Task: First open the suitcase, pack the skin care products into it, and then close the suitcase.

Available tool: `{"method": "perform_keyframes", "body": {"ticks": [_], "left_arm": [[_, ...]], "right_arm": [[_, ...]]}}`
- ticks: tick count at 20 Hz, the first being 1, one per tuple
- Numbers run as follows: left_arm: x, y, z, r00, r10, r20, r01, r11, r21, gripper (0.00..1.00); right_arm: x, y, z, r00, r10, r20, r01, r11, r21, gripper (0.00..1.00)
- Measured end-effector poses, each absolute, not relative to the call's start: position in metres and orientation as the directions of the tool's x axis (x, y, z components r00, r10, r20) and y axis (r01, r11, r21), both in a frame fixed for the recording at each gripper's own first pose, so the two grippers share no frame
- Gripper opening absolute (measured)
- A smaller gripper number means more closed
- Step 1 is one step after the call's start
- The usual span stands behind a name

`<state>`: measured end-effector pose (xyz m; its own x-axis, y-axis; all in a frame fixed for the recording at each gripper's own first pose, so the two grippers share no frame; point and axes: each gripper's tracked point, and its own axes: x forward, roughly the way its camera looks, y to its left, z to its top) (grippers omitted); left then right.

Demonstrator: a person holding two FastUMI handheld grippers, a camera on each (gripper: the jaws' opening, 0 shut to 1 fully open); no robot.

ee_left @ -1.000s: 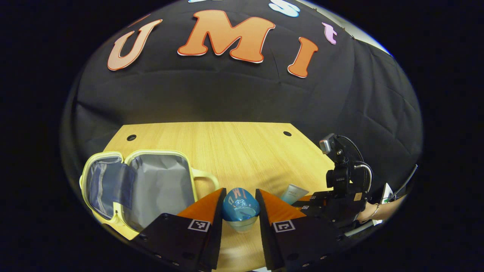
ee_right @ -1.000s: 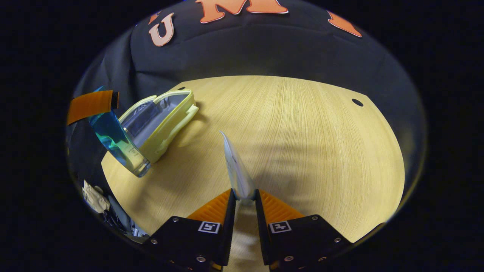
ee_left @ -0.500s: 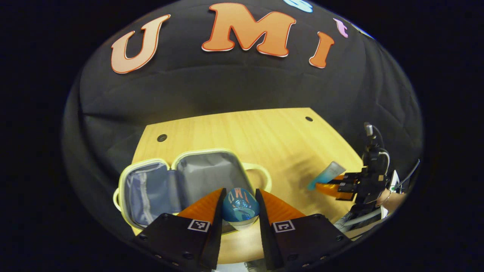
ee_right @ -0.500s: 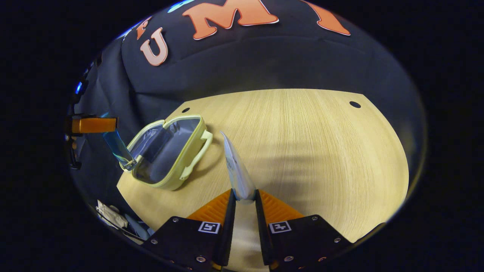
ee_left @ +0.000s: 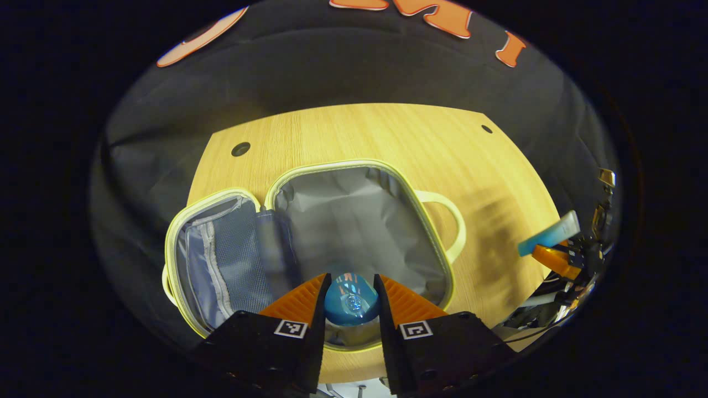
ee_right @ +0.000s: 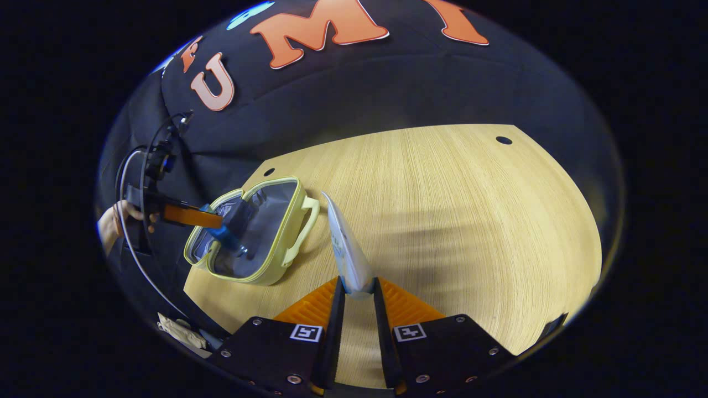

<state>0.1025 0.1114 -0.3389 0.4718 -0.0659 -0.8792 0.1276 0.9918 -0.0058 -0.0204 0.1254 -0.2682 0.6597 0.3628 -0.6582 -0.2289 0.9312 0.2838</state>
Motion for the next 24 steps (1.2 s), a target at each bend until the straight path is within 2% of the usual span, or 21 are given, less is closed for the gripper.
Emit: {"method": "perform_keyframes", "body": {"ticks": [3,4,5,10,14,17,21,24], "left_arm": [[0.121,0.124,-0.357,0.447,-0.033,-0.894,0.129,0.991,0.028,0.46],[0.135,0.124,-0.351,0.493,-0.039,-0.869,0.14,0.99,0.035,0.46],[0.139,0.123,-0.354,0.481,-0.032,-0.876,0.15,0.988,0.046,0.44],[0.192,0.117,-0.36,0.559,0.007,-0.829,0.163,0.98,0.118,0.47],[0.196,0.116,-0.39,0.512,0.031,-0.858,0.107,0.989,0.099,0.51],[0.187,0.118,-0.384,0.534,0.008,-0.845,0.08,0.995,0.059,1.0],[0.167,0.119,-0.342,0.625,-0.019,-0.78,0.086,0.995,0.045,0.99],[0.139,0.12,-0.299,0.697,-0.039,-0.716,0.108,0.993,0.051,0.99]], "right_arm": [[-0.031,0.121,-0.262,0.663,0.34,-0.666,-0.218,0.94,0.263,0.33],[-0.033,0.12,-0.262,0.665,0.335,-0.668,-0.215,0.942,0.259,0.33],[-0.035,0.12,-0.261,0.665,0.332,-0.669,-0.212,0.943,0.257,0.33],[-0.04,0.125,-0.262,0.659,0.326,-0.678,-0.195,0.944,0.265,0.33],[-0.04,0.126,-0.256,0.667,0.321,-0.672,-0.191,0.946,0.263,0.33],[-0.038,0.12,-0.25,0.673,0.315,-0.669,-0.187,0.948,0.259,0.33],[-0.028,0.129,-0.233,0.668,0.343,-0.661,-0.219,0.939,0.265,0.33],[-0.018,0.162,-0.207,0.641,0.419,-0.643,-0.297,0.908,0.296,0.33]]}}
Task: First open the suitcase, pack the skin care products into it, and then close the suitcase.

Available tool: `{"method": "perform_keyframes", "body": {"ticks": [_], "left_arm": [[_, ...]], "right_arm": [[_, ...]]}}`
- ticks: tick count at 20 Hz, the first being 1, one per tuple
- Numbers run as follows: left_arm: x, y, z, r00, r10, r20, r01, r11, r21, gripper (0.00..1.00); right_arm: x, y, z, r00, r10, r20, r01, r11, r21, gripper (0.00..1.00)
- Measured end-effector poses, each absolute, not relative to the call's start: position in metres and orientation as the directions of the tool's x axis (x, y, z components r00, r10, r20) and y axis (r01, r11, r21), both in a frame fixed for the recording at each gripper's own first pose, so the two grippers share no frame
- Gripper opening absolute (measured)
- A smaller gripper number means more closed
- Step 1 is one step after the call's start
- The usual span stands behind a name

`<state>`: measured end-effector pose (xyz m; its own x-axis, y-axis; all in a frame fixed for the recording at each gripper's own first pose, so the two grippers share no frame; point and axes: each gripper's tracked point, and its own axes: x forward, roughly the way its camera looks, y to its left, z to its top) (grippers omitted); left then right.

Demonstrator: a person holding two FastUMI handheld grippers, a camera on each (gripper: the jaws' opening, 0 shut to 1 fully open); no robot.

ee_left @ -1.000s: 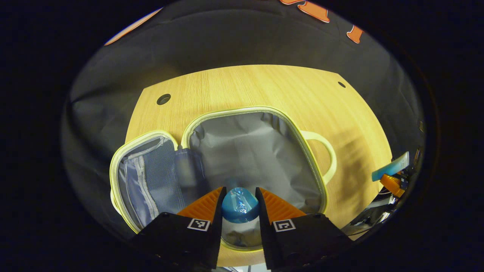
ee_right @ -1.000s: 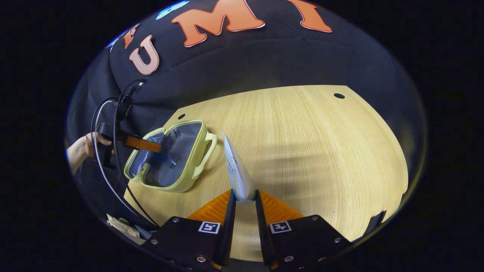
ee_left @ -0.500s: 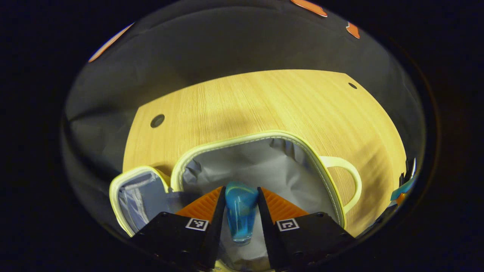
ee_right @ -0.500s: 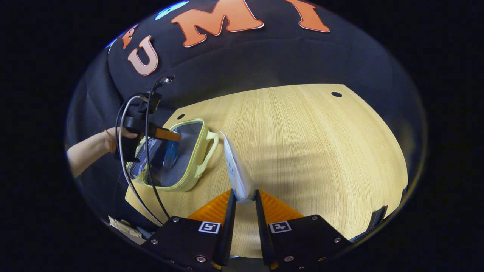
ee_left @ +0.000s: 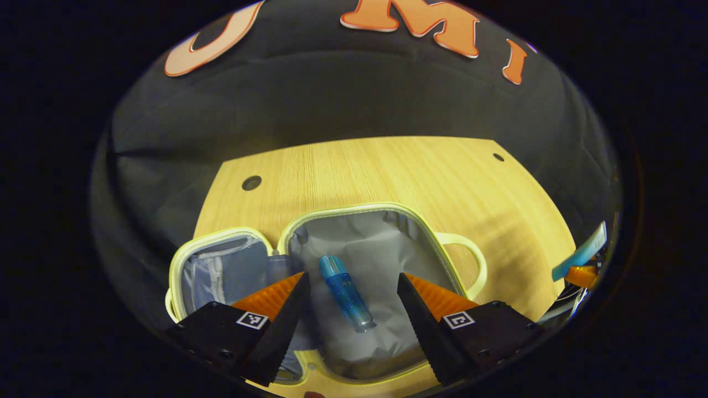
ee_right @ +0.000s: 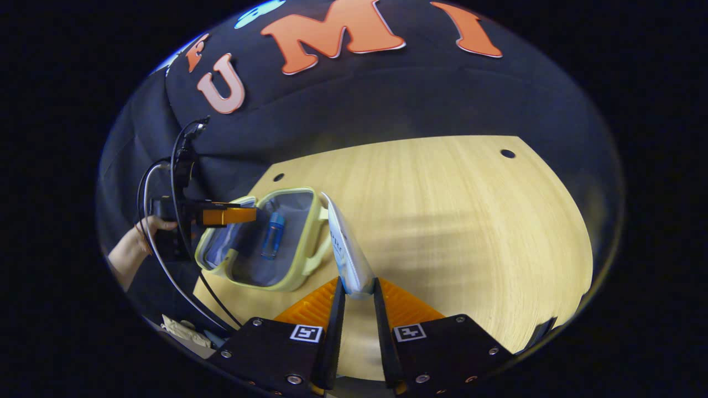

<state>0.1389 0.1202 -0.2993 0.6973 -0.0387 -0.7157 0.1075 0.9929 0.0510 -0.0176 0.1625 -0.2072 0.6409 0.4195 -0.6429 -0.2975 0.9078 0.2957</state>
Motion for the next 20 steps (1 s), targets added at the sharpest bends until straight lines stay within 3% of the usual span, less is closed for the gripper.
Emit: {"method": "perform_keyframes", "body": {"ticks": [4,10,16,20], "left_arm": [[0.1,0.134,-0.261,0.763,-0.071,-0.642,0.108,0.994,0.018,0.99],[0.037,0.211,-0.237,0.807,-0.013,-0.59,-0.018,0.999,-0.047,0.99],[-0.025,0.298,-0.242,0.783,0.113,-0.612,-0.162,0.987,-0.025,0.99],[-0.037,0.322,-0.251,0.766,0.144,-0.626,-0.199,0.98,-0.019,0.97]], "right_arm": [[-0.005,0.231,-0.178,0.547,0.538,-0.641,-0.423,0.839,0.344,0.33],[0.021,0.326,-0.181,0.389,0.576,-0.719,-0.526,0.78,0.339,0.33],[0.016,0.373,-0.24,0.165,0.507,-0.846,-0.458,0.799,0.39,0.33],[0.035,0.386,-0.28,0.107,0.438,-0.893,-0.396,0.842,0.366,0.33]]}}
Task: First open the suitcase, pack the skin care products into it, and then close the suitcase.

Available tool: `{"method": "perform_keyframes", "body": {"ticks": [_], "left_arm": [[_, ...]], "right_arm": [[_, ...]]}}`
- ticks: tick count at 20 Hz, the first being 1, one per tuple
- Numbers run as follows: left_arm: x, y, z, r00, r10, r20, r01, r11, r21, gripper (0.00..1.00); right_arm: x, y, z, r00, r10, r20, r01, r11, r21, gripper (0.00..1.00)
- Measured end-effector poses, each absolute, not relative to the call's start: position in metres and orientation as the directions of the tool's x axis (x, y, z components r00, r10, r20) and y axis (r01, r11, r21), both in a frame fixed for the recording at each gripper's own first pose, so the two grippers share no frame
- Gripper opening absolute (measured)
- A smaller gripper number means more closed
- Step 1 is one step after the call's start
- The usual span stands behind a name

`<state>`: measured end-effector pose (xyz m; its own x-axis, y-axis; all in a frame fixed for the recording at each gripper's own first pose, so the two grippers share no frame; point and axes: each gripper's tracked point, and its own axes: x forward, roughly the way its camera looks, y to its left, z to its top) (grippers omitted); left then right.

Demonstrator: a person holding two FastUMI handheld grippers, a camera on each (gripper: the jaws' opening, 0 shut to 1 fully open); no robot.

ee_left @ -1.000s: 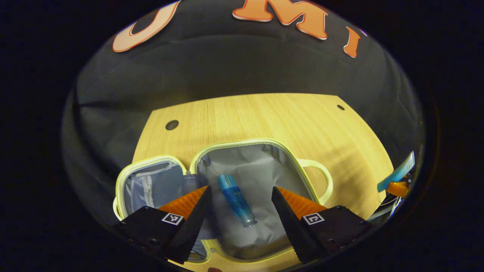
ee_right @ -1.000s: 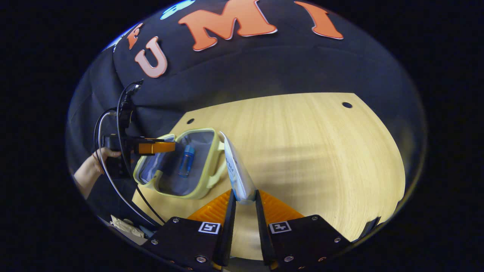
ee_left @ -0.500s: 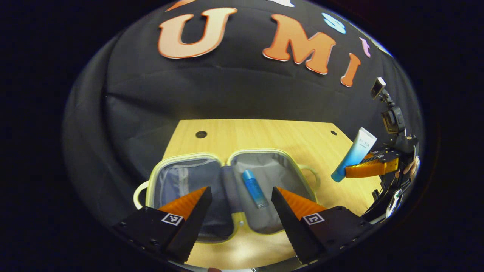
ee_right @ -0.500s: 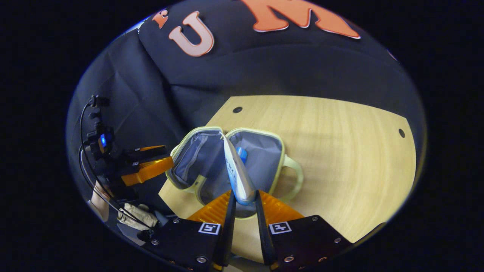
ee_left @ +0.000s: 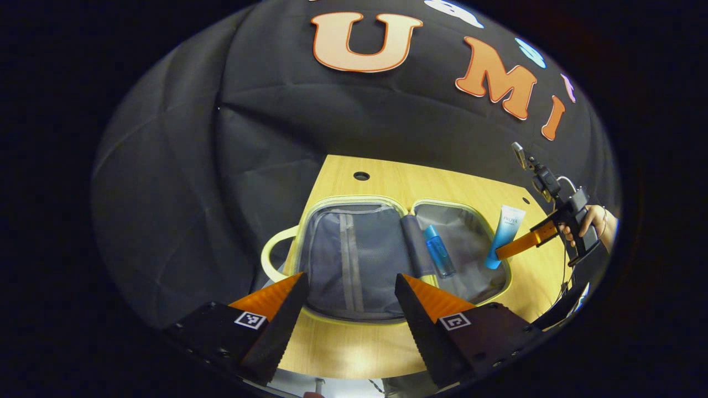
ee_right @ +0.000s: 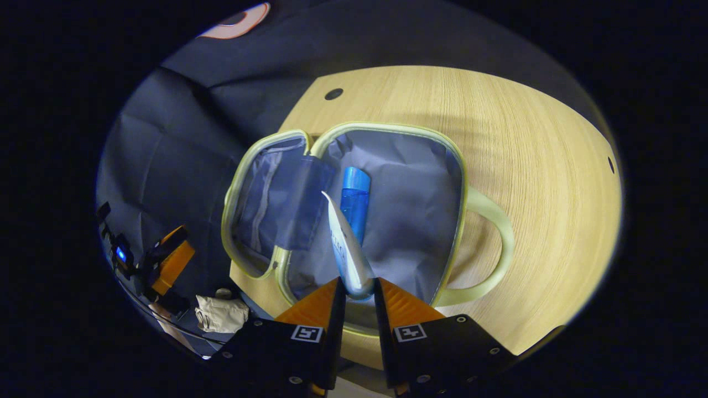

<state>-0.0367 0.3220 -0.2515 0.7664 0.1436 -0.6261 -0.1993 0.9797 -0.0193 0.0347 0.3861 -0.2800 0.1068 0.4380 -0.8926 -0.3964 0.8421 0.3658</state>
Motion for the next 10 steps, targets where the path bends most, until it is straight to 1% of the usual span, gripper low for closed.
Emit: {"method": "perform_keyframes", "body": {"ticks": [2,4,8,9,10], "left_arm": [[-0.042,0.333,-0.256,0.758,0.165,-0.631,-0.215,0.977,-0.003,0.98],[-0.046,0.338,-0.261,0.752,0.162,-0.639,-0.224,0.974,-0.017,0.97],[-0.045,0.344,-0.276,0.738,0.152,-0.658,-0.236,0.971,-0.039,0.98],[-0.045,0.345,-0.278,0.735,0.149,-0.662,-0.24,0.97,-0.047,0.97],[-0.045,0.346,-0.281,0.733,0.146,-0.664,-0.243,0.968,-0.055,0.97]], "right_arm": [[0.042,0.39,-0.294,0.087,0.413,-0.907,-0.356,0.863,0.358,0.33],[0.051,0.389,-0.306,0.084,0.381,-0.921,-0.324,0.884,0.336,0.33],[0.06,0.386,-0.317,0.113,0.338,-0.935,-0.305,0.907,0.291,0.33],[0.06,0.385,-0.315,0.12,0.337,-0.934,-0.302,0.908,0.288,0.28],[0.062,0.386,-0.31,0.137,0.335,-0.932,-0.296,0.912,0.284,0.39]]}}
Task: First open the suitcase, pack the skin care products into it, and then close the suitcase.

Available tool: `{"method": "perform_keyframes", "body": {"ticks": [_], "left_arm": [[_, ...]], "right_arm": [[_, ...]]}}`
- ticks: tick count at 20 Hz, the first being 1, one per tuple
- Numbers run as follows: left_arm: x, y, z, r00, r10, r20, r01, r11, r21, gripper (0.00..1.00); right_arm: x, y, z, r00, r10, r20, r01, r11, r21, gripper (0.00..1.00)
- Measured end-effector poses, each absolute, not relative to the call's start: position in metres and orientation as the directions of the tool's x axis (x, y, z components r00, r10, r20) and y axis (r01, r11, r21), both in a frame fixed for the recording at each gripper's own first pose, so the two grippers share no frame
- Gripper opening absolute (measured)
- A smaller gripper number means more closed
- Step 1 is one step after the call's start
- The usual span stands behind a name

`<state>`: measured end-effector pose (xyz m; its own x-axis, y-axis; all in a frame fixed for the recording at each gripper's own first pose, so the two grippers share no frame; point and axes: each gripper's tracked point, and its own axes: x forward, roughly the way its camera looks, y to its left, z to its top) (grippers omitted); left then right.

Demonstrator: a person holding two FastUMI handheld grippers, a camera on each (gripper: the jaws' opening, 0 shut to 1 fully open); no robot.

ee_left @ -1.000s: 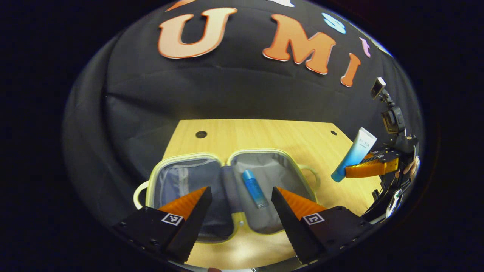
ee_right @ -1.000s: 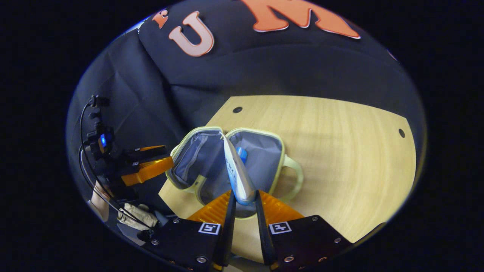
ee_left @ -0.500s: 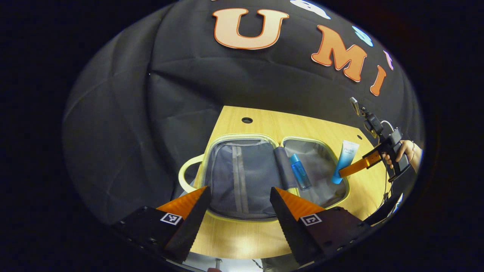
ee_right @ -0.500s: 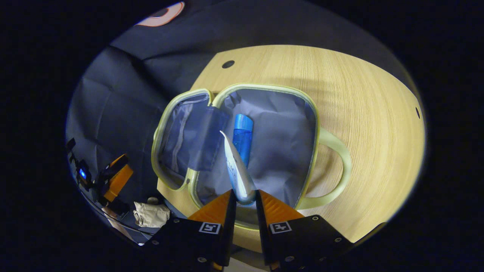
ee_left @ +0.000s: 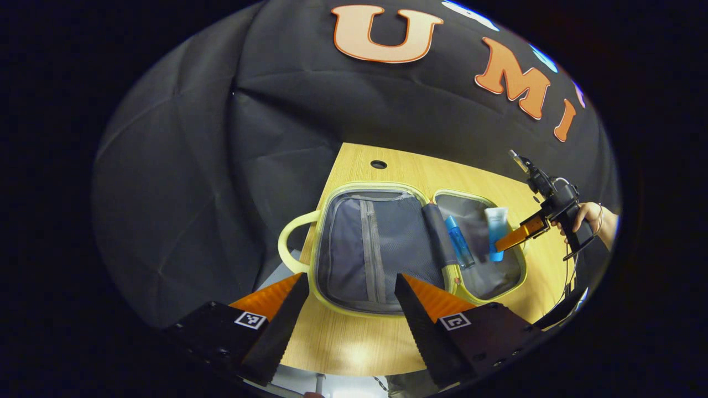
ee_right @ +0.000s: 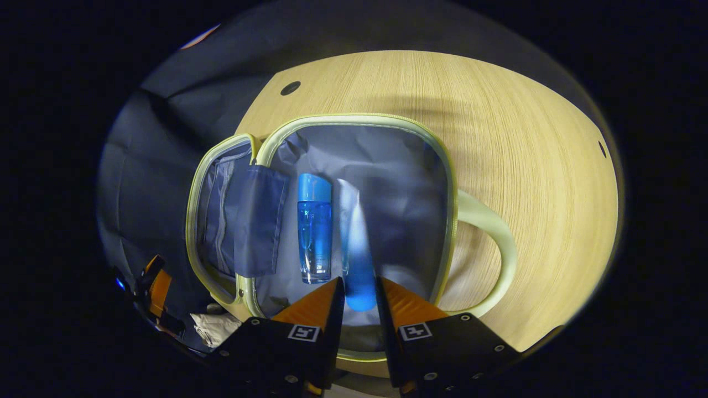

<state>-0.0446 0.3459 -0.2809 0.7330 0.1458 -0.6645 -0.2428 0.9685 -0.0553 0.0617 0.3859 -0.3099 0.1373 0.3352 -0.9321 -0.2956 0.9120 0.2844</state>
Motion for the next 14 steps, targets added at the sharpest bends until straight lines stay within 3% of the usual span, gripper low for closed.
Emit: {"method": "perform_keyframes", "body": {"ticks": [1,2,6,11,14], "left_arm": [[-0.044,0.347,-0.283,0.731,0.144,-0.667,-0.246,0.967,-0.06,0.98],[-0.043,0.35,-0.284,0.73,0.146,-0.668,-0.25,0.966,-0.063,0.98],[-0.04,0.363,-0.288,0.732,0.15,-0.664,-0.266,0.961,-0.077,0.97],[-0.028,0.41,-0.307,0.731,0.204,-0.651,-0.325,0.943,-0.069,0.97],[-0.016,0.436,-0.315,0.744,0.199,-0.638,-0.366,0.92,-0.139,0.98]], "right_arm": [[0.064,0.388,-0.306,0.16,0.343,-0.926,-0.298,0.911,0.286,0.41],[0.064,0.389,-0.297,0.179,0.348,-0.92,-0.304,0.909,0.285,0.56],[0.058,0.397,-0.261,0.271,0.405,-0.873,-0.378,0.879,0.291,0.92],[0.06,0.417,-0.212,0.427,0.537,-0.728,-0.438,0.827,0.353,0.96],[0.05,0.419,-0.196,0.455,0.573,-0.682,-0.447,0.809,0.381,0.96]]}}
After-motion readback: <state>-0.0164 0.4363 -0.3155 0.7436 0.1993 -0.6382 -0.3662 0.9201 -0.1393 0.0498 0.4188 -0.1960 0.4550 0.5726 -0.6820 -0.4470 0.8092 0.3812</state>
